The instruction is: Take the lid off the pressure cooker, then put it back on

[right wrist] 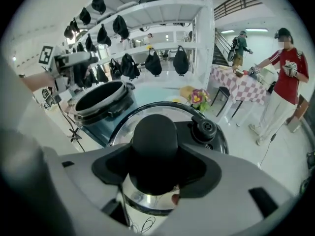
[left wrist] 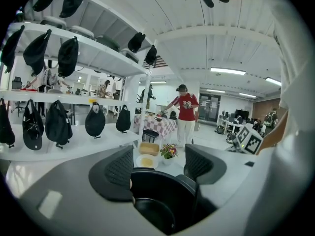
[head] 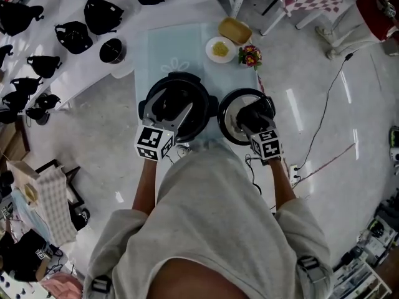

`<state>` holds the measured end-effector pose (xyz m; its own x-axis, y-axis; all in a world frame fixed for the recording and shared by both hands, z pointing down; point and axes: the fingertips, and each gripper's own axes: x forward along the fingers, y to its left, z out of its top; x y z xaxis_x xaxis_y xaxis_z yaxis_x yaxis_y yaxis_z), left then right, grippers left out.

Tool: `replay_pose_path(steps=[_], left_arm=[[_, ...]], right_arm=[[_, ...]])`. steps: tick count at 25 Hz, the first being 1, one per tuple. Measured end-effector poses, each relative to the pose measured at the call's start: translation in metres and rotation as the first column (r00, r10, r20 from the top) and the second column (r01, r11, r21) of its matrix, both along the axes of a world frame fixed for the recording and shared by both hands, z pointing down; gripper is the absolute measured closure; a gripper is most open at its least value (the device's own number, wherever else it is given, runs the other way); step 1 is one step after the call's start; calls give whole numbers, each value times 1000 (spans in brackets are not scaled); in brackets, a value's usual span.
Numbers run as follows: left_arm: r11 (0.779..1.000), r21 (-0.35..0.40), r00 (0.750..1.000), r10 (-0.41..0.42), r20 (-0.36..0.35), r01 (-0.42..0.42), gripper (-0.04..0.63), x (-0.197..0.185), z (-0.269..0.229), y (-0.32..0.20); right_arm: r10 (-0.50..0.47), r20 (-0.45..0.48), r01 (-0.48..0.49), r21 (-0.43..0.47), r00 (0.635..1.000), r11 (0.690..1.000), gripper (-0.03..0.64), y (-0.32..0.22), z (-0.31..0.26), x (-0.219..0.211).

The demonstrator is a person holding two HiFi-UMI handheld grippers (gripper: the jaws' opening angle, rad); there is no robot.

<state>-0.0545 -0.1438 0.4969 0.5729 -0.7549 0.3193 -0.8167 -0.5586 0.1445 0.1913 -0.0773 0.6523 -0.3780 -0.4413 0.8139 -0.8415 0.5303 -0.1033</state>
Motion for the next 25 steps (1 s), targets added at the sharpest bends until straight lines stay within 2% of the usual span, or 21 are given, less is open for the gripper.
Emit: replay_pose_path(steps=[6,11,19,25], left_arm=[[1000,7,1000,14,-6,-14,267,8,-1,-4],[1000,9,1000,-5,-19,5,267,2,-4,-6],[994,19,994,-104,-28,104,267,-29,-9,0],[977,19,977,-211,-36,212,267,-73,-9,16]], right_arm=[[70,99,-86,167,993,982,345,5,-77,2],[41,184,-94,293,982,952,345,1,-140,-19],[-90,198,27,301,976,953,345,-9,-148,-60],[-218,190,156,295,957,943,345,-18,-146,-109]])
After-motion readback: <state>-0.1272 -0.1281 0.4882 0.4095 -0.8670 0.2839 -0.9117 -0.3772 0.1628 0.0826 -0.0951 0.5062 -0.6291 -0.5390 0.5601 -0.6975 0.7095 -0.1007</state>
